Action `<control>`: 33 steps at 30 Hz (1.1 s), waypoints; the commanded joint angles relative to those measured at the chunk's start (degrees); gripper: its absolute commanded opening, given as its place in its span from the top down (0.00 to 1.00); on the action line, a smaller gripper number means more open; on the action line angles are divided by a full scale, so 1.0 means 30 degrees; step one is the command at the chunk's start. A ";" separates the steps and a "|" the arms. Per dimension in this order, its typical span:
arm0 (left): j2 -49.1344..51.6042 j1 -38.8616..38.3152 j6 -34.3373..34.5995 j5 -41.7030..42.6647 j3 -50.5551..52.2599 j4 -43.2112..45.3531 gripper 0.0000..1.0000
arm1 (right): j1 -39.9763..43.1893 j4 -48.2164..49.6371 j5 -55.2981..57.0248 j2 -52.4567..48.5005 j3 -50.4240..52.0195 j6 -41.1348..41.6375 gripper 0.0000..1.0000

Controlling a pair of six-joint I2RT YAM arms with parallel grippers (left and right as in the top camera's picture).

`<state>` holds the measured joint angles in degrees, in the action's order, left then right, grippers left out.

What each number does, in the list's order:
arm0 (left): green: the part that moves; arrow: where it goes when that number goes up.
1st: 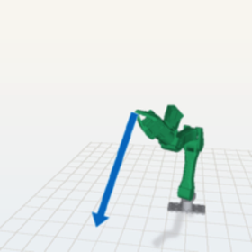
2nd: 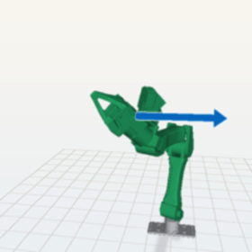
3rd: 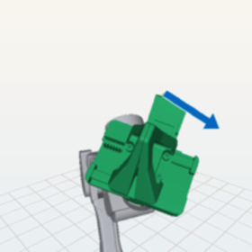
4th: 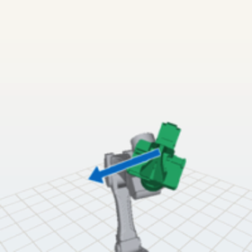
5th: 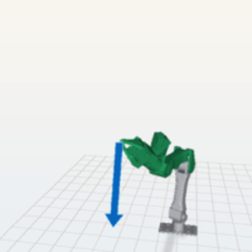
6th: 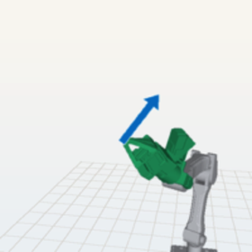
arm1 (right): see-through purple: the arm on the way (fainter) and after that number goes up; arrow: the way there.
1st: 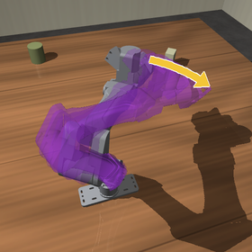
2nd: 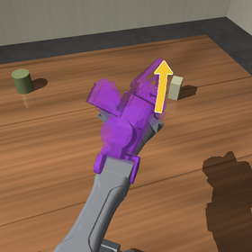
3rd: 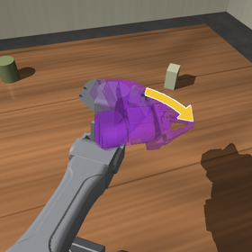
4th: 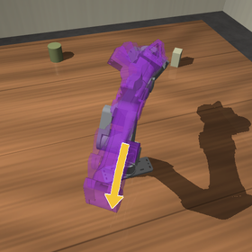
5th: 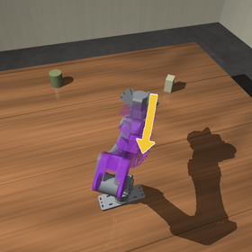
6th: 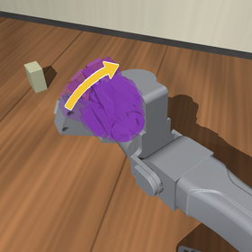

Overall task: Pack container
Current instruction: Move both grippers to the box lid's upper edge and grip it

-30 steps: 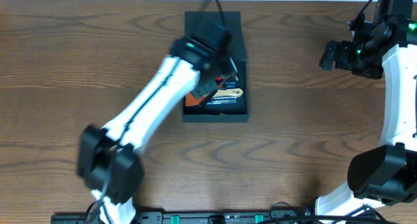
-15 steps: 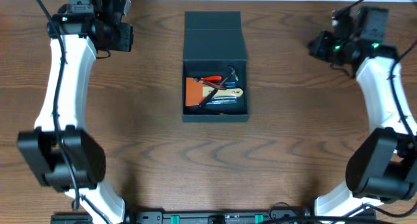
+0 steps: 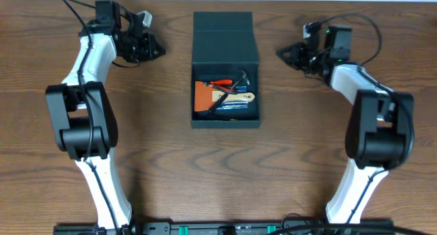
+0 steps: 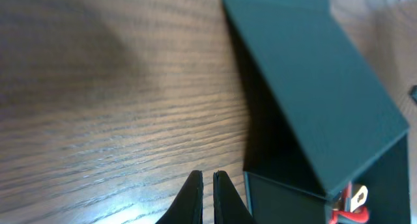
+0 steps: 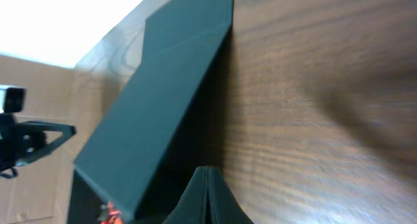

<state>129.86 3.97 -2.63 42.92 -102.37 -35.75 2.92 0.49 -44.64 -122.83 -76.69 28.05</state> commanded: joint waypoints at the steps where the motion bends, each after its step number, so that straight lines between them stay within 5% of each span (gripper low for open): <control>1: 0.0852 -0.0066 0.0539 0.0933 0.0066 0.0022 0.94 | -0.0503 0.1246 -0.1217 -0.1683 0.0153 0.2208 0.99; 11: 0.2339 -0.0721 0.0699 0.0991 0.0080 0.0175 0.94 | -0.1603 0.5515 -0.2149 -0.5085 0.0153 0.4444 0.99; 24: 0.3279 -0.2215 0.0714 0.1042 0.0080 0.2404 0.94 | -0.2579 0.8262 -0.2353 -0.5333 0.0138 0.5727 0.99; 33: 0.3796 -0.2229 0.0787 0.3898 0.0080 0.5734 0.94 | -0.2645 1.2437 -0.3300 -0.5326 0.0131 0.7380 0.99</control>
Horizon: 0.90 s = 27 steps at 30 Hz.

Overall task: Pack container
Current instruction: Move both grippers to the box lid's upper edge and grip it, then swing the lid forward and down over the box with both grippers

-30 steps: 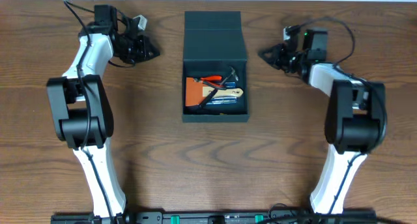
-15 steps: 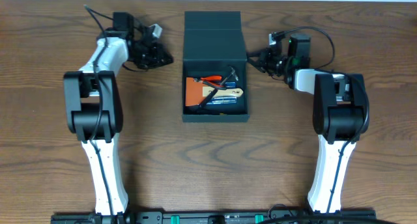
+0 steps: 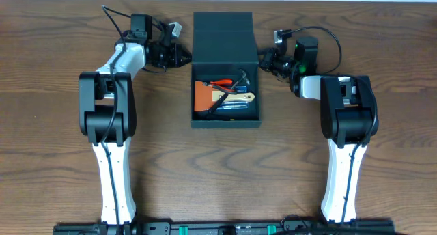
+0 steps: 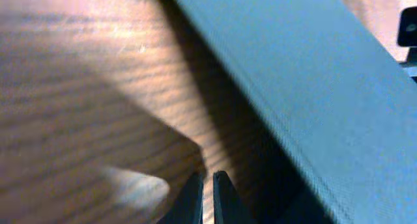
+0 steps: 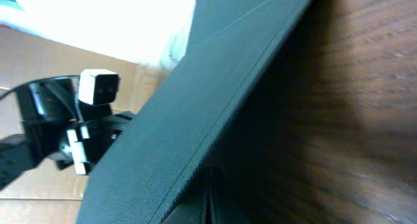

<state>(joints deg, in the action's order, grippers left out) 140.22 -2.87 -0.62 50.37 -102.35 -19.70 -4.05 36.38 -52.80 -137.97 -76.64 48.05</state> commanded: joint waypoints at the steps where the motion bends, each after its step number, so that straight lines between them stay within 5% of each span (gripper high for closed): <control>1: 0.0342 0.0058 0.0117 0.2091 0.0073 0.0896 0.94 | -0.0299 0.0772 -0.0707 -0.0277 0.0117 0.0889 0.99; 11: 0.0342 0.0058 0.0328 0.7096 0.0073 0.4284 0.94 | -0.0211 0.5319 -0.3045 -0.0277 0.0102 0.3118 0.99; 17: 0.0204 0.0058 0.0335 0.8459 0.0073 0.4313 0.94 | 0.0015 1.1213 -0.4728 -0.0262 0.0102 0.7628 0.99; 23: -0.1224 0.0051 0.2892 0.7599 0.0073 0.3861 0.94 | 0.0364 1.4965 -0.5056 -0.0240 0.0095 1.0863 0.98; 27: -0.2994 -0.0073 0.1989 0.5508 0.0073 0.2725 0.94 | 0.0561 1.4994 -0.5078 -0.0197 0.0095 1.1417 0.98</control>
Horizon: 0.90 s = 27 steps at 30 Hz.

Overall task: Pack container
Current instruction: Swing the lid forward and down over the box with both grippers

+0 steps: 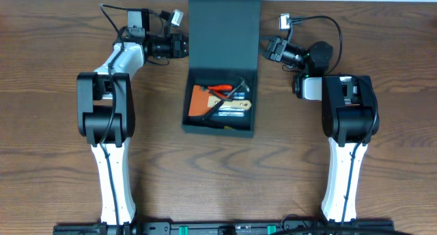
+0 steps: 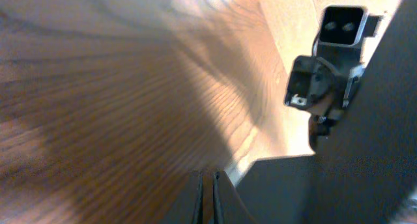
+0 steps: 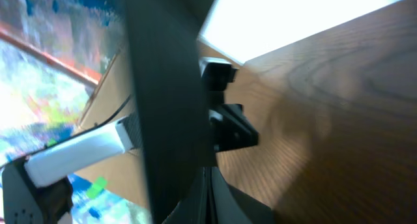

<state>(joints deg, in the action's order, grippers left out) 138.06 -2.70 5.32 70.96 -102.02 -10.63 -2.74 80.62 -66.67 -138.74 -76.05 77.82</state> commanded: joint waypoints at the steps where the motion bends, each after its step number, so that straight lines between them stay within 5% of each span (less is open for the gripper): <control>1: -0.2608 -0.0131 -0.0109 -0.1523 -0.0036 -0.0364 0.94 | 0.0146 0.0175 -0.0459 0.0058 -0.0102 0.1501 0.98; 9: -0.4102 -0.0109 -0.0117 -0.1523 -0.0036 -0.1566 0.94 | 0.0080 0.1698 -0.0882 0.0452 -0.0102 0.3395 0.98; 18: -0.7344 -0.0109 -0.2798 -0.2827 -0.0036 -0.8371 0.94 | -0.0889 0.3162 -0.2586 0.3410 -0.0095 0.5654 0.99; 27: -1.2189 -0.0117 -0.3781 -0.8131 -0.0036 -1.4025 0.94 | -0.1836 -0.3322 -0.0729 0.8160 -0.0095 0.5260 0.98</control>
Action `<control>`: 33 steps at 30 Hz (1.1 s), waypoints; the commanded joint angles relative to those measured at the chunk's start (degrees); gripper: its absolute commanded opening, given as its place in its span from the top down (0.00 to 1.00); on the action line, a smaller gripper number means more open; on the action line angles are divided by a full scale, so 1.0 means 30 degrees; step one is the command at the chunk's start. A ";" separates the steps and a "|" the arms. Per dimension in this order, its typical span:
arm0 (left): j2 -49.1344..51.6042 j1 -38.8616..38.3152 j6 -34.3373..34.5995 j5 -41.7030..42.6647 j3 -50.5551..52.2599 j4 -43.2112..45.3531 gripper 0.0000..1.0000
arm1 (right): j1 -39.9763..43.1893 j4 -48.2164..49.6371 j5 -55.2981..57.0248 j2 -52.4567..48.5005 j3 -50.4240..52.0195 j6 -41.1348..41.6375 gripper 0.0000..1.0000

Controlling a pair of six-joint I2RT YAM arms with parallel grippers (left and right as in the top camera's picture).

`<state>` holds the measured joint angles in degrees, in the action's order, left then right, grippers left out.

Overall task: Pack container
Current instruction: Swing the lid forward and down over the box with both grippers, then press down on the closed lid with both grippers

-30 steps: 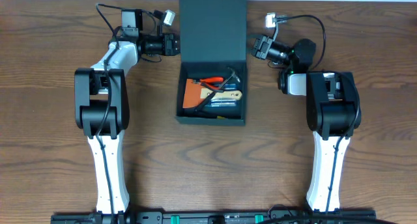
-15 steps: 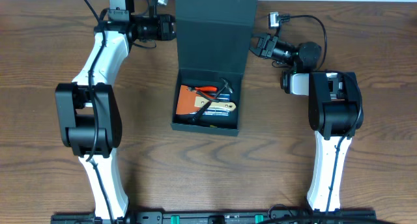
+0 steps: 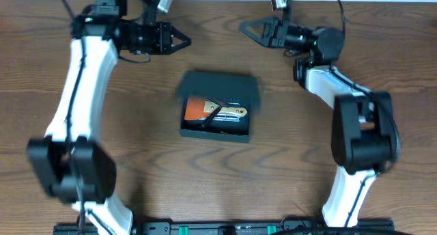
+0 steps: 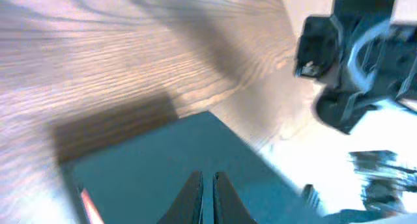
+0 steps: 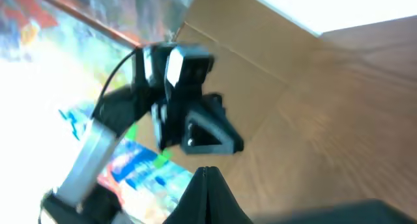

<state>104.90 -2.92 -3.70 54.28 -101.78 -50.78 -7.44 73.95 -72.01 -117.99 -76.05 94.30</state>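
Observation:
A dark box (image 3: 215,134) sits mid-table, holding an orange pad (image 3: 194,108) and hand tools (image 3: 225,113). Its lid (image 3: 218,86) leans forward over the back half of the box, hiding some of the contents. My left gripper (image 3: 183,39) hangs shut above and left of the lid, touching nothing. My right gripper (image 3: 244,26) hangs shut above and right of it, also empty. In the left wrist view the lid (image 4: 150,165) lies under my shut fingers (image 4: 193,188). The right wrist view shows its shut fingertips (image 5: 203,178) over a corner of the lid (image 5: 352,214).
The wooden table (image 3: 341,187) runs out on all sides of the box. Both arms reach in from the front corners, with cables trailing at the back edge. A wall and coloured clutter show beyond the table in the right wrist view.
The lid stood upright between my two shut grippers; now it leans forward over the box. Both grippers are higher and wider apart, clear of the lid.
The lid first lay flat open behind the box, with both shut grippers well out to the sides. Then the grippers were against the lid's side edges. Then the lid stood upright between them. Now it tips forward over the contents, grippers apart.

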 commanded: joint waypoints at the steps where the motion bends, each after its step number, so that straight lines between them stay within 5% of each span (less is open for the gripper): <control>1: -0.1654 -0.0044 -0.0772 -0.3322 -0.0117 -0.1122 0.94 | -0.0321 -0.2404 0.1428 0.1727 -0.0095 -0.0590 0.98; 5: -0.3271 -0.0109 -0.0772 -0.5559 -0.0117 -0.2783 0.94 | -0.0641 -0.9959 0.3337 0.3825 -0.0095 -0.4153 0.98; 13: -0.3993 -0.1821 -0.1749 -0.9726 0.0168 -0.6535 0.94 | -0.2266 -2.6593 0.7912 0.6900 -0.0095 -1.5977 0.98; 18: -0.3978 -0.3147 -0.1763 -1.0571 0.1741 -0.6390 0.94 | -0.3679 -3.4148 1.2990 0.7118 -0.0095 -2.0611 0.98; 24: -0.3781 -0.3643 -0.1756 -1.2050 0.4051 -0.5442 0.94 | -0.5362 -3.8250 1.8884 0.7118 -0.0095 -2.2950 0.99; 33: -0.3752 -0.3708 -0.1756 -1.2422 0.9020 -0.1829 0.94 | -0.5515 -4.0348 2.0363 0.7111 -0.0095 -2.4902 0.98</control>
<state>93.10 -13.78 -7.99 18.59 -78.28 -57.60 -23.70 -46.02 -14.37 -97.60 -76.20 24.58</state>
